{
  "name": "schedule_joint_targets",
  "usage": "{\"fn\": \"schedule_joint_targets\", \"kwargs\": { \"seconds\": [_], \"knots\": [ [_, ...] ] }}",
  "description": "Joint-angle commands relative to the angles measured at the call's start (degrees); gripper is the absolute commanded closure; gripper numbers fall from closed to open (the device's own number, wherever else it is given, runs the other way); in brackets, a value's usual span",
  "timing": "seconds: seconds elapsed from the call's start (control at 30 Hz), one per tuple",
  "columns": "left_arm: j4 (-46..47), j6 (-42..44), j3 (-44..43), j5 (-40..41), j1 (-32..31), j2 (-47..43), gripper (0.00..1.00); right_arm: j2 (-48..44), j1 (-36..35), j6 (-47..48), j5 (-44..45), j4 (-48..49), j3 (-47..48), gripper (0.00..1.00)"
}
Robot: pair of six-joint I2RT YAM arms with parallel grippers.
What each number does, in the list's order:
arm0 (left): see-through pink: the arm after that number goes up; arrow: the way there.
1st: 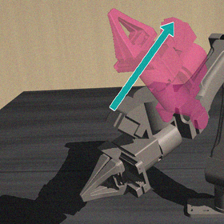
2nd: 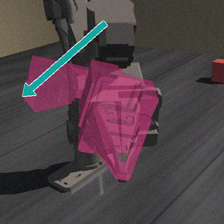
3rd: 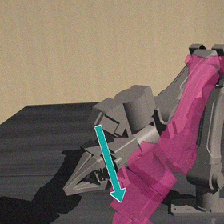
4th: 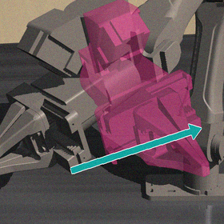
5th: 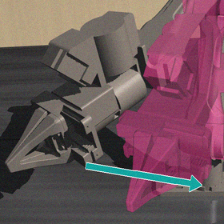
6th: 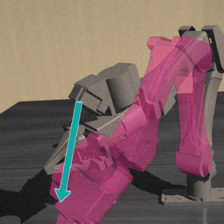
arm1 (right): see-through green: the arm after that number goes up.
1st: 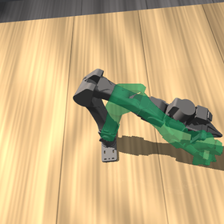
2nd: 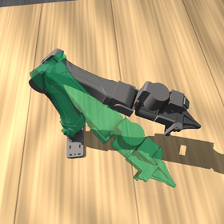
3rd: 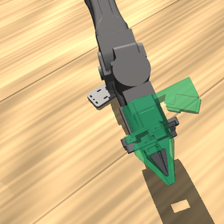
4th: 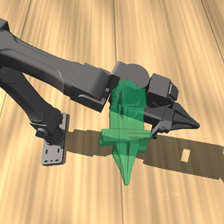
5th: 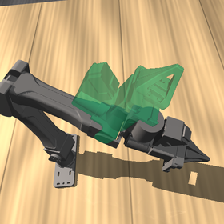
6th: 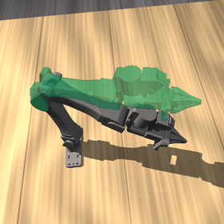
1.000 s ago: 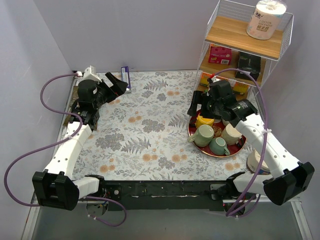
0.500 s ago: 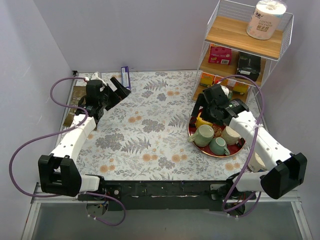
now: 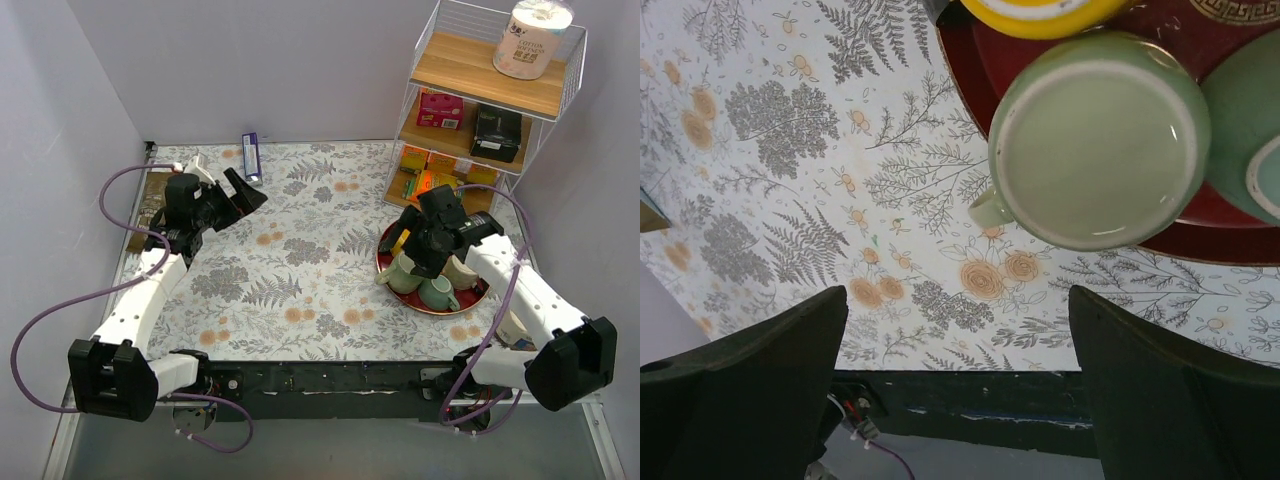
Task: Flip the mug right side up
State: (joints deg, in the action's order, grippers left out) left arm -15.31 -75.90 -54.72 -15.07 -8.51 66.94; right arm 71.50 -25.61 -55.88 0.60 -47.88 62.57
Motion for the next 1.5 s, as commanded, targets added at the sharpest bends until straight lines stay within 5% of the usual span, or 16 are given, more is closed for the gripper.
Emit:
{"fn": "schedule_joint_targets", "kwargs": {
  "seconds": [0.0, 0.17, 0.47, 0.9, 1.47],
  "knots": [
    [3.96, 3.29, 1.19, -9.69, -2.2, 0.29, 0.02, -5.93, 1.08, -3.8, 1.66, 2.26, -0.52, 0.04],
    [6.08, 13.65, -1.26, -9.1, -17.81, 6.17, 0.02, -6.38, 1.17, -1.43, 9.85, -2.48, 5.0, 0.07],
    [9.51, 24.92, -8.64, -4.89, -36.2, 23.23, 0.08, -8.74, 1.35, 5.78, 12.76, -4.95, 9.6, 0.09],
    [9.68, 34.15, -17.96, -3.74, -45.45, 36.59, 0.11, -16.49, 1.79, 5.07, 13.29, -3.98, 5.9, 0.09],
    [9.51, 40.04, -25.79, 3.82, -48.79, 45.65, 0.34, -12.26, 2.58, 10.0, 11.0, -5.74, 8.54, 0.1]
  ]
}}
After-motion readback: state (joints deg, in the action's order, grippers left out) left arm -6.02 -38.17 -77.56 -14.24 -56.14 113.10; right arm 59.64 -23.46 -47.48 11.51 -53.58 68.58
